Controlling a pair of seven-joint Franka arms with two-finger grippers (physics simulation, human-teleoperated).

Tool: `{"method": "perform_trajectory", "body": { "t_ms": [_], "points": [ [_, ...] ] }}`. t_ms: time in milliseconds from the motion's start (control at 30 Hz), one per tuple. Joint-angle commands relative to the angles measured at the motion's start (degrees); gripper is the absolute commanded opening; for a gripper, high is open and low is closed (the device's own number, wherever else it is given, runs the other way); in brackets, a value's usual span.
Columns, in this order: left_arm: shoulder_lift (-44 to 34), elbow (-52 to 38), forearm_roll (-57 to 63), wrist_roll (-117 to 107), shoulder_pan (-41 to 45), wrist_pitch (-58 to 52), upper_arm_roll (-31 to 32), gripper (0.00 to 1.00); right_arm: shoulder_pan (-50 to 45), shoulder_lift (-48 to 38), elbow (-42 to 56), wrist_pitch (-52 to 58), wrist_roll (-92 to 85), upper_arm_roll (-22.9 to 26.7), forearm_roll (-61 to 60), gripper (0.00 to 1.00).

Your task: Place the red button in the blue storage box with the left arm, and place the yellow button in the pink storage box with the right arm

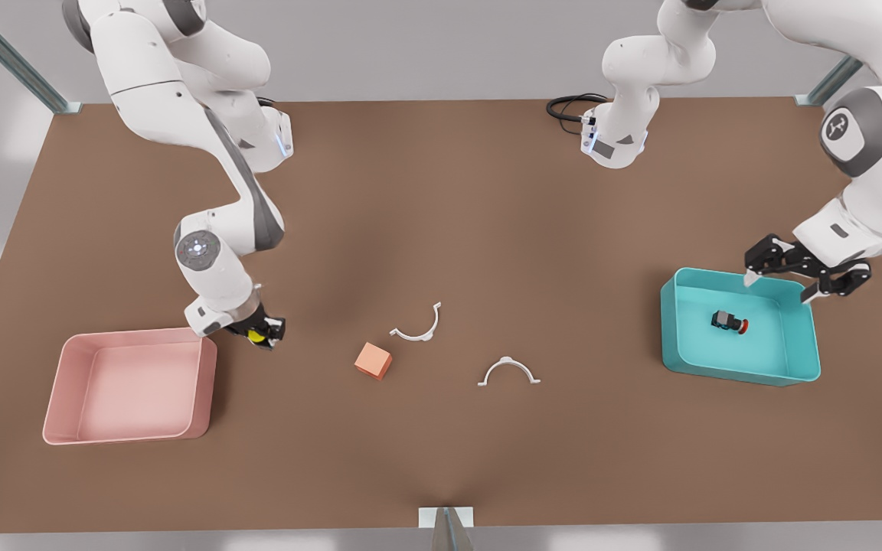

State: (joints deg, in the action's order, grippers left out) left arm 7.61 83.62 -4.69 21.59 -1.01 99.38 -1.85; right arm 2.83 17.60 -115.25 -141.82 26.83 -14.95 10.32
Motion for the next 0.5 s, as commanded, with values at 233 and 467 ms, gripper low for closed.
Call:
{"method": "perform_trajectory", "body": {
  "t_ms": [233, 467],
  "points": [
    [0.57, 0.05, -0.41, -20.45, 0.13, -3.14, 0.0, 1.0, 17.03, 8.86, 9.34, 7.53, -46.68, -0.08, 0.05, 0.46],
    [0.65, 0.05, -0.41, -20.54, 0.22, -3.14, 0.09, 1.0, 21.17, 18.53, 19.19, 9.11, -59.0, -0.25, -0.12, 1.0]
  ]
}}
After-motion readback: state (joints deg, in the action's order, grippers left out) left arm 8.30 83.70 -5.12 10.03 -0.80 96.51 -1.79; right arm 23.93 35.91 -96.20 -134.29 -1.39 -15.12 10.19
